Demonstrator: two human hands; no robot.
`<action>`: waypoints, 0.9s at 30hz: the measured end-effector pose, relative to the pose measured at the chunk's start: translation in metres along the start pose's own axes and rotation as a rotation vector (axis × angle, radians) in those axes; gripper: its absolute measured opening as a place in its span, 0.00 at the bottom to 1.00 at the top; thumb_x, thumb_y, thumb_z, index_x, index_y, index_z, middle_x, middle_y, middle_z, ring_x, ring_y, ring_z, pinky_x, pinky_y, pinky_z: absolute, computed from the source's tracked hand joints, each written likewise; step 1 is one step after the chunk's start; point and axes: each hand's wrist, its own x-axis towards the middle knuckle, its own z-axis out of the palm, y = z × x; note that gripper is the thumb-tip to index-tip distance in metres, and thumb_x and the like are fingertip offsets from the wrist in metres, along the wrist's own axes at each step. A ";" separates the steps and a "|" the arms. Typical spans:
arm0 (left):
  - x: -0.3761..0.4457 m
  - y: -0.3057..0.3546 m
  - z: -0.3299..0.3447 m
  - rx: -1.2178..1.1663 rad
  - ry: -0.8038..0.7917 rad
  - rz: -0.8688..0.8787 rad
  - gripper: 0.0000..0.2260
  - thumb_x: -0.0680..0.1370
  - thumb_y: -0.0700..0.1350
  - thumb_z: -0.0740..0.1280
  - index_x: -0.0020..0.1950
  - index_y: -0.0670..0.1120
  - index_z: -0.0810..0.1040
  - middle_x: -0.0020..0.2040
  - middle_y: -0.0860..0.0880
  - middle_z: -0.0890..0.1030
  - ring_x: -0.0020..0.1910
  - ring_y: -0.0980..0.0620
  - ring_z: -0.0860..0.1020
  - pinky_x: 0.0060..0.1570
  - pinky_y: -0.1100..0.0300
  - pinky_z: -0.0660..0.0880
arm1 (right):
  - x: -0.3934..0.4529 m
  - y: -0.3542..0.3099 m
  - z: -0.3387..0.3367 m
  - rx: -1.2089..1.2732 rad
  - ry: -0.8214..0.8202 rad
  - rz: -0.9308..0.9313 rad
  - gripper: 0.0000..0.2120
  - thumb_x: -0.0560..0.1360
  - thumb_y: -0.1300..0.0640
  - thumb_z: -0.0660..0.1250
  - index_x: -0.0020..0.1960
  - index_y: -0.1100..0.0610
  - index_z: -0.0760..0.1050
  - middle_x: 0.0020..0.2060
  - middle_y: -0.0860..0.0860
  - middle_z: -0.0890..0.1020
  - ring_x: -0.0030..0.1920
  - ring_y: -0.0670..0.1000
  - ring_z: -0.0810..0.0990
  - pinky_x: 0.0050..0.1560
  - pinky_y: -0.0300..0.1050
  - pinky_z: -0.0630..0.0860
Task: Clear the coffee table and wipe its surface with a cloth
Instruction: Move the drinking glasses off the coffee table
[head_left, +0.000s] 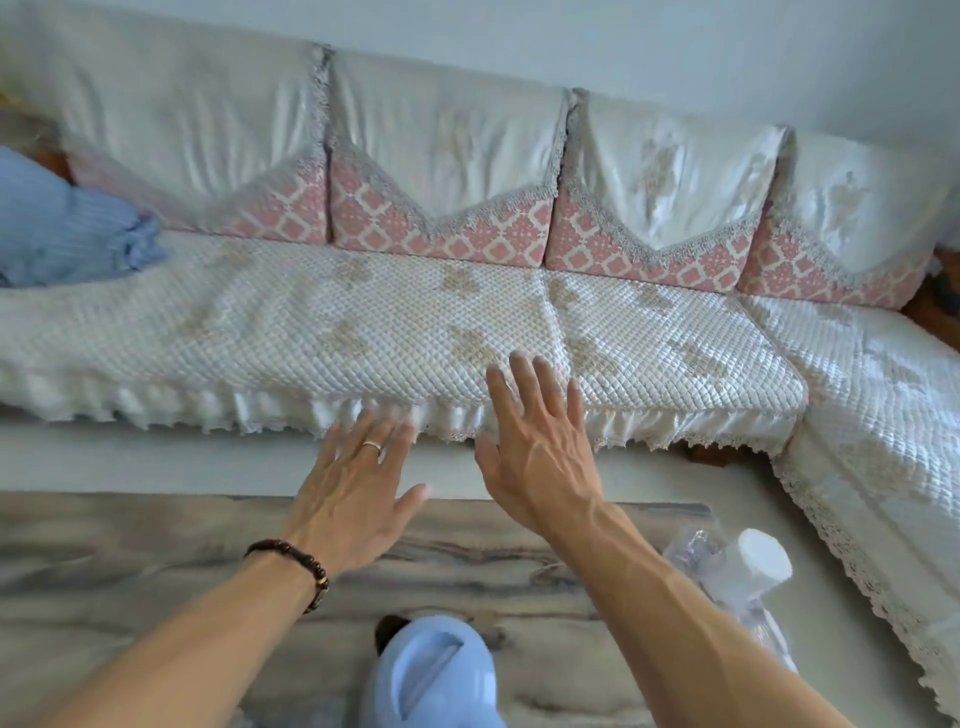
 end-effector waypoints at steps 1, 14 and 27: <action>-0.015 -0.021 -0.008 -0.009 0.007 -0.024 0.39 0.72 0.65 0.35 0.78 0.46 0.48 0.79 0.46 0.51 0.77 0.46 0.40 0.75 0.45 0.42 | 0.004 -0.027 -0.001 0.008 -0.003 -0.011 0.32 0.82 0.48 0.54 0.80 0.54 0.44 0.80 0.54 0.42 0.79 0.57 0.37 0.76 0.58 0.35; -0.186 -0.267 -0.054 0.023 0.006 -0.381 0.38 0.73 0.65 0.37 0.77 0.45 0.55 0.77 0.44 0.58 0.77 0.44 0.48 0.73 0.41 0.51 | 0.055 -0.312 0.064 0.100 -0.076 -0.264 0.30 0.81 0.50 0.57 0.79 0.56 0.51 0.80 0.58 0.48 0.79 0.61 0.45 0.77 0.60 0.45; -0.300 -0.557 0.067 -0.106 -0.099 -0.657 0.33 0.77 0.62 0.58 0.75 0.47 0.51 0.77 0.47 0.59 0.77 0.43 0.50 0.71 0.44 0.58 | 0.112 -0.572 0.269 0.093 -0.384 -0.383 0.34 0.80 0.50 0.59 0.79 0.55 0.46 0.79 0.56 0.48 0.78 0.58 0.47 0.77 0.53 0.49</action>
